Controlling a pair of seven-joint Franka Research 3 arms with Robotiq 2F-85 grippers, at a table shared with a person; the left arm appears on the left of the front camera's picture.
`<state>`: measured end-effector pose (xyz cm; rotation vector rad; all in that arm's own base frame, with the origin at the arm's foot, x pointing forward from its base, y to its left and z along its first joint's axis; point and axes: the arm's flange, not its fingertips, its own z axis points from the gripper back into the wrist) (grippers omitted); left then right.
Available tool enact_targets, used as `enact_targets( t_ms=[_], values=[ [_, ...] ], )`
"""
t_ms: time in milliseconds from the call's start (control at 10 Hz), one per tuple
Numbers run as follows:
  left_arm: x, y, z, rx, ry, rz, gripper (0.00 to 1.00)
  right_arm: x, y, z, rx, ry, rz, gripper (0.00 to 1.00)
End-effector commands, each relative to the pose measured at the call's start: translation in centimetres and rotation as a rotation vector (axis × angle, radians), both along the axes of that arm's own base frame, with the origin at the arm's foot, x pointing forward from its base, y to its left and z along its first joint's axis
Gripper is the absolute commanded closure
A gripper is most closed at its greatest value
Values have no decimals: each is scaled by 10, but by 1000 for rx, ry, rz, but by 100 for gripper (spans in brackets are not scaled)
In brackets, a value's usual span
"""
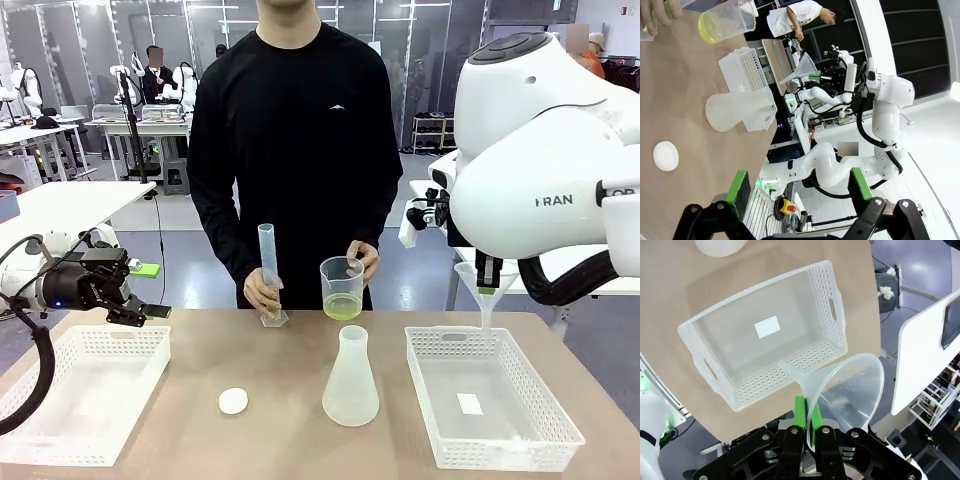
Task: Prepare the solutions needed for the experiment.
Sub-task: Pick up the Plastic Funnel and insert it into the Big flask.
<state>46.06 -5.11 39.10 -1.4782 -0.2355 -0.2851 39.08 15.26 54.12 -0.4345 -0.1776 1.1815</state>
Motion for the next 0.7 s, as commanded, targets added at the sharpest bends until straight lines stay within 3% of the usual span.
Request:
enact_targets(
  t_ms=[0, 600],
  values=[
    [0, 1, 1, 1, -12, -12, 0, -3, 3, 7, -17, -18, 18, 100],
    [0, 1, 1, 1, -12, -12, 0, -3, 3, 7, -17, -18, 18, 100]
  ],
)
